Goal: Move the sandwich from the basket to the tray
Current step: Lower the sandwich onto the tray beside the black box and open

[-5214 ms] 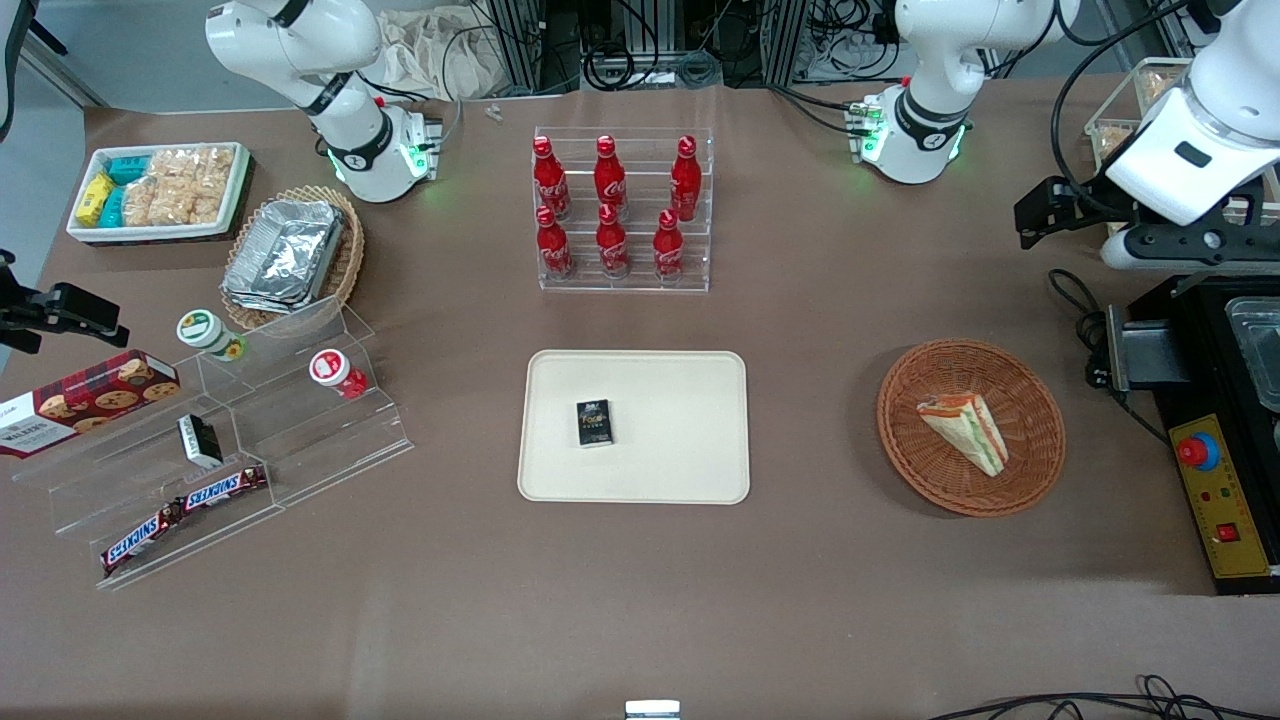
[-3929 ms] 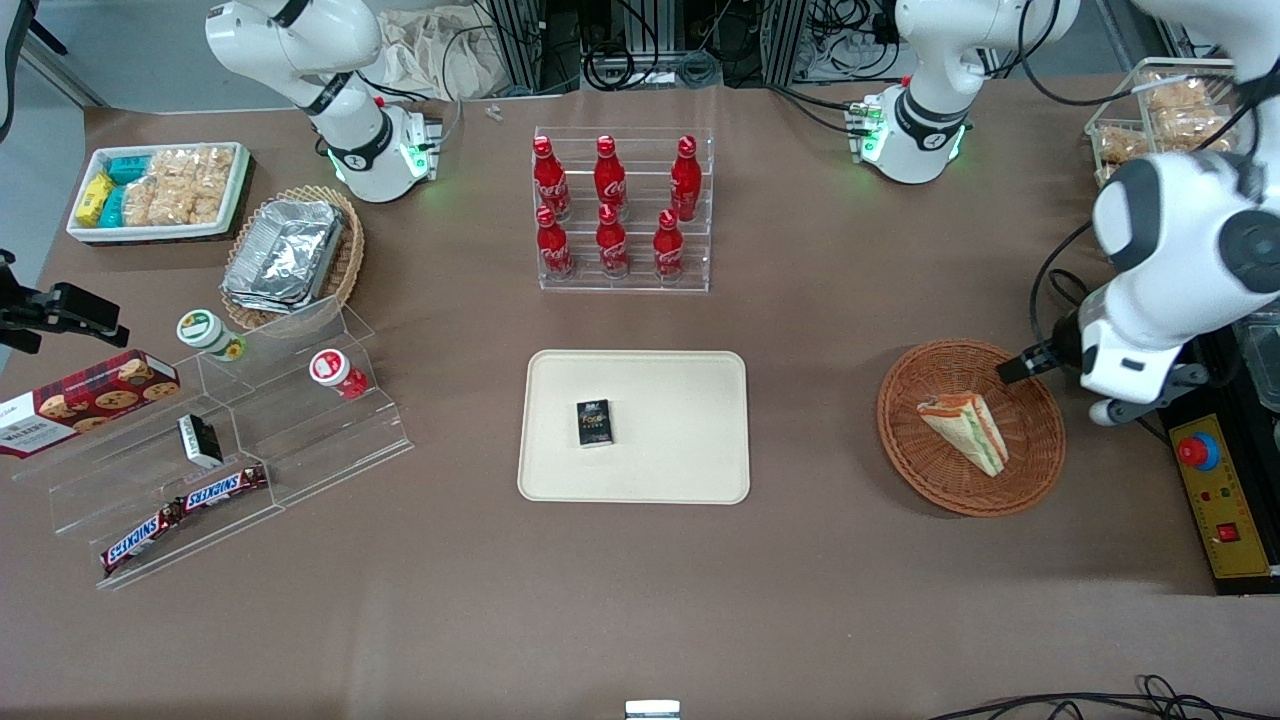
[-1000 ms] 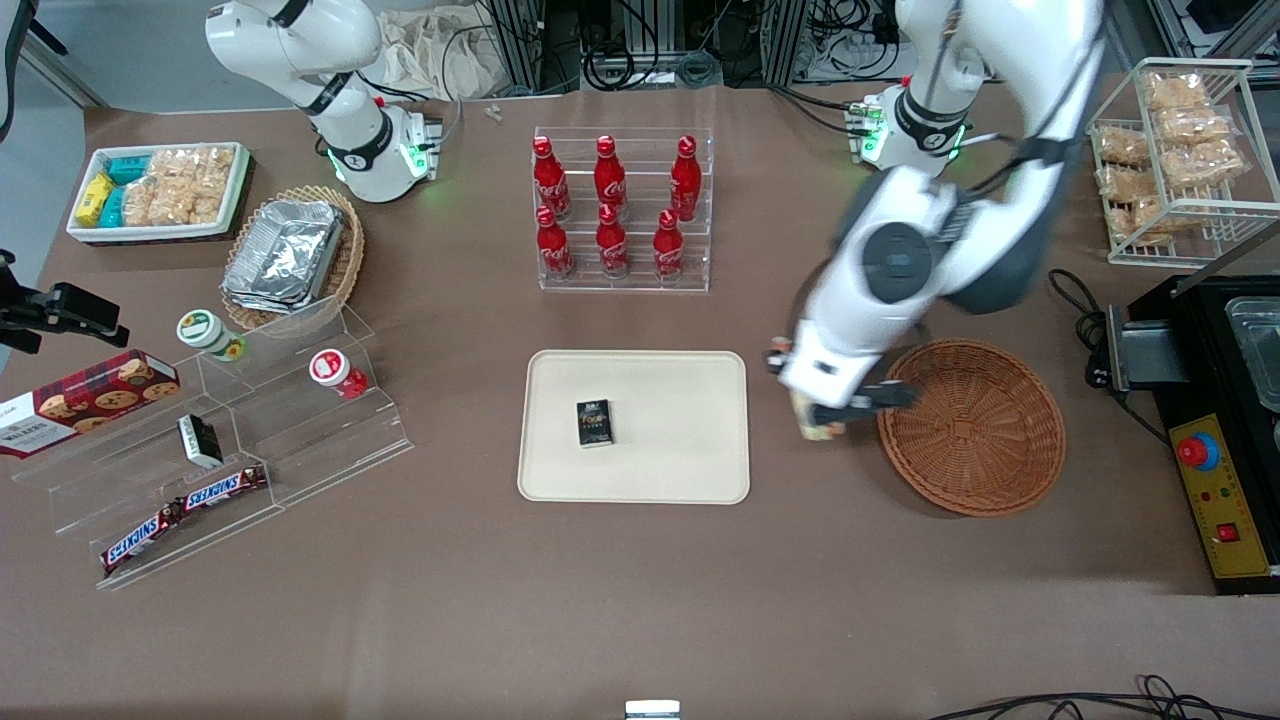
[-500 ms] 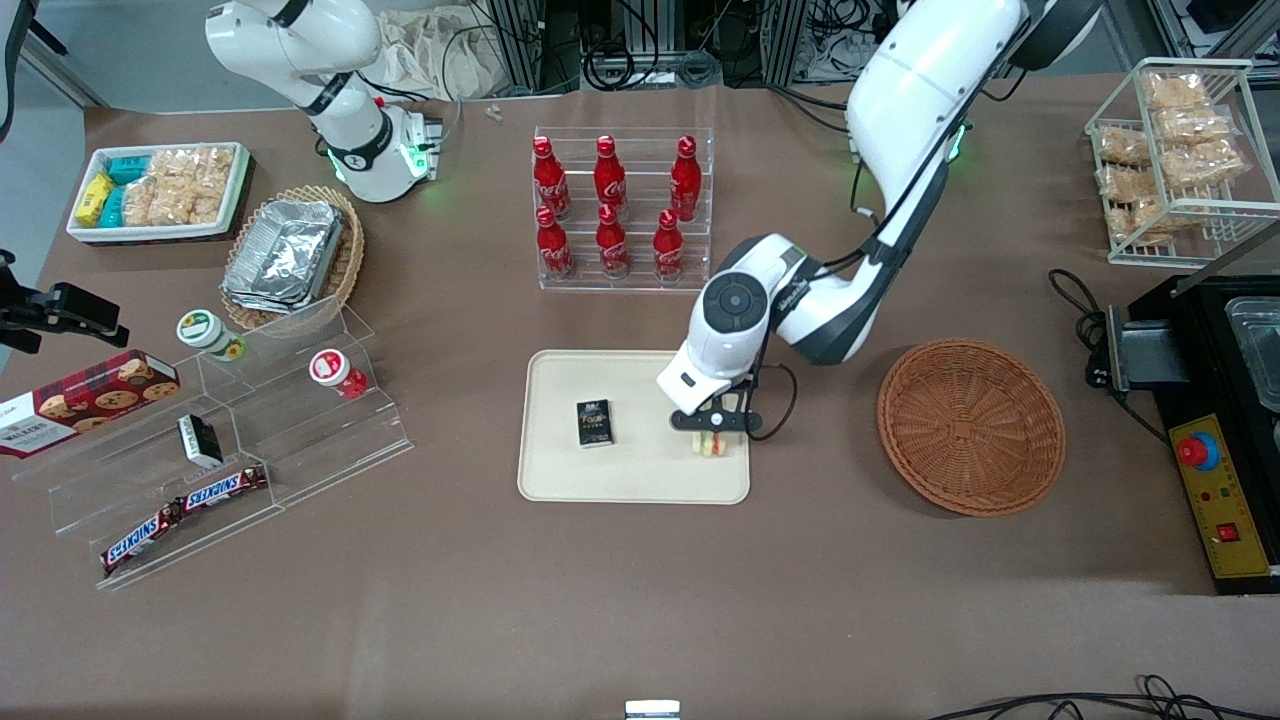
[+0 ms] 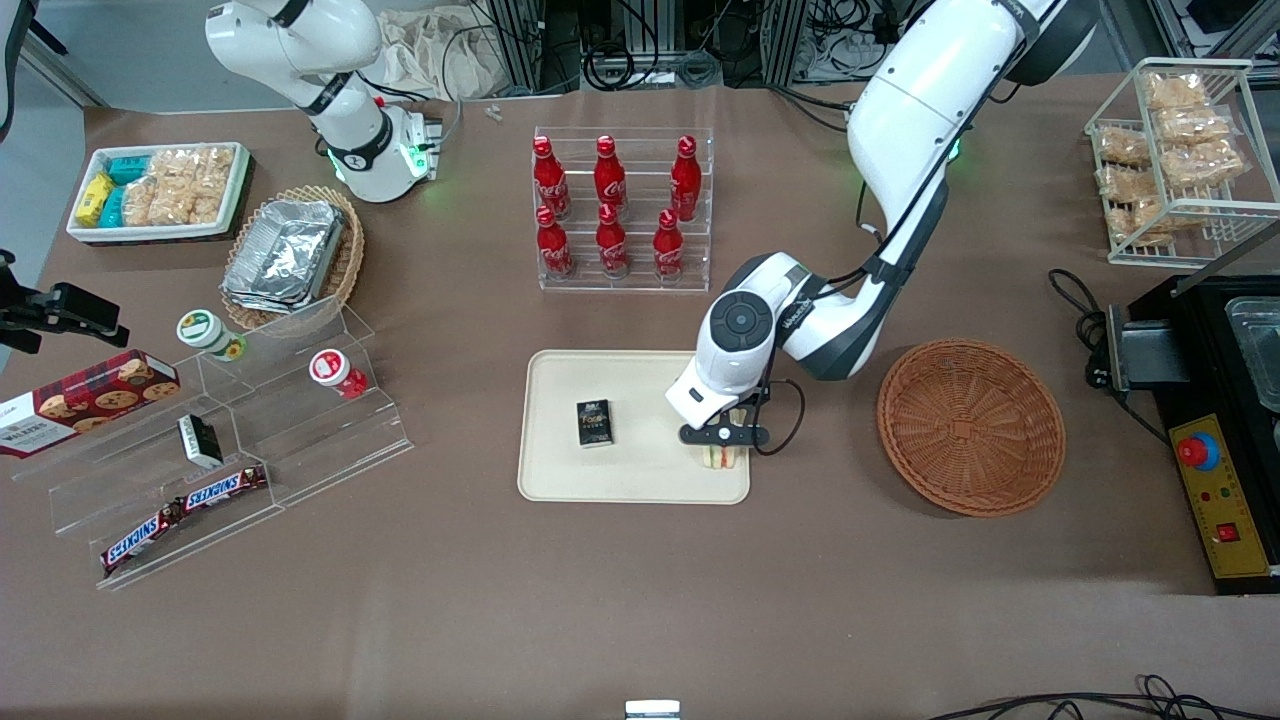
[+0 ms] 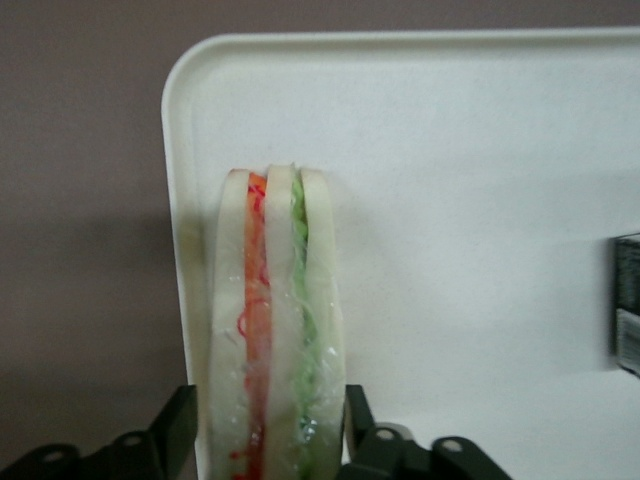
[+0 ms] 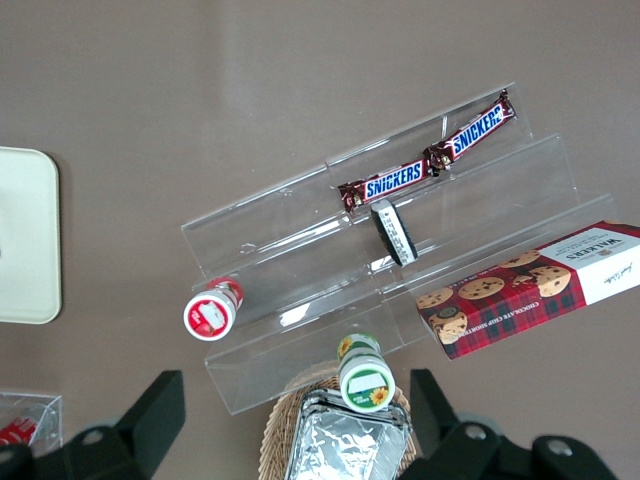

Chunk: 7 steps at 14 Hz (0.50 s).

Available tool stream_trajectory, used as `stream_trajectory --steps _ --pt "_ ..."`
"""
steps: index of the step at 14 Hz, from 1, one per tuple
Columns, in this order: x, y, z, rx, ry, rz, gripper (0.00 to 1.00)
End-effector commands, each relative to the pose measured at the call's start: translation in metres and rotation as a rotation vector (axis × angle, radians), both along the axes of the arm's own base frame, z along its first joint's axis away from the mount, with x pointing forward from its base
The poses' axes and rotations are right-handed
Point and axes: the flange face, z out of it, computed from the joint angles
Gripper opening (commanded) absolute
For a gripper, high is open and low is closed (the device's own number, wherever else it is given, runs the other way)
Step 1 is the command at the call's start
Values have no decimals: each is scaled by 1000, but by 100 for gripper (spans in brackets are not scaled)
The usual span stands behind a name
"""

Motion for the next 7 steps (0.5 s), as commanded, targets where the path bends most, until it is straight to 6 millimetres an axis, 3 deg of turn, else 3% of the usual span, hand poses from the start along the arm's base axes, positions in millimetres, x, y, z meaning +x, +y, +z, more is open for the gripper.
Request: stream_trajectory --steps 1,4,7 --pt "13 22 98 14 -74 104 100" --pt "25 58 195 50 -120 169 100" --pt "36 132 269 87 -69 145 100"
